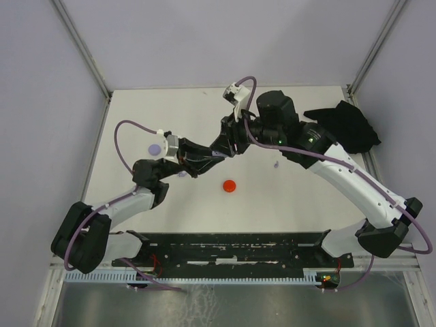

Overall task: Insert the wireless bluetooth earbuds into the charging case
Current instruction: Adjust the earbud with the charging case, then adjust the earbud at the center of the board.

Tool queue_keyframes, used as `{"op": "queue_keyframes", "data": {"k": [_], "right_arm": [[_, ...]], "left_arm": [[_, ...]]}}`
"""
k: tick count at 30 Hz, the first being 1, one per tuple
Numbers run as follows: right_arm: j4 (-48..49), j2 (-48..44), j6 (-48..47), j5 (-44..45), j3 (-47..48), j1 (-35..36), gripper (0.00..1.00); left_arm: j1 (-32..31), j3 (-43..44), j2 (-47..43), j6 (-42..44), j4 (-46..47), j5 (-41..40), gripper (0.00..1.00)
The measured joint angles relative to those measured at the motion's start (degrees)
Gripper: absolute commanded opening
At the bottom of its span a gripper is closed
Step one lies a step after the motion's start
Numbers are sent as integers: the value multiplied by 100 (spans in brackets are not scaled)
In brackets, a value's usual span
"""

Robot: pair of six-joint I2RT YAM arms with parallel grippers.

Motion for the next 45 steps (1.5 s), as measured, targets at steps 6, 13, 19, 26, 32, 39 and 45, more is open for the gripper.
{"op": "queue_keyframes", "data": {"k": [6, 13, 19, 26, 32, 39, 45], "right_arm": [[-39, -151, 46, 549, 190, -13, 47], [-280, -413, 164, 820, 238, -13, 50], [-610, -595, 138, 1521, 177, -31, 55], [-1163, -595, 103, 2455, -319, -542, 57], [-1137, -378, 205, 2686, -1517, -1523, 57], [-723, 483, 269, 2793, -2470, -2194, 58], [-271, 1287, 330, 2791, -2546, -2481, 61]], "left_arm": [[-37, 2, 55, 0, 260, -144, 3], [-35, 107, 212, 4, 321, -315, 3], [-35, 133, 177, 144, 192, -514, 3], [-35, 127, -588, 925, -1307, -1051, 3], [-35, 133, -1307, 1714, -2881, -1379, 3], [-35, 138, -1834, 2474, -4266, -1663, 3], [-35, 140, -1871, 2736, -4660, -1744, 3]]}}
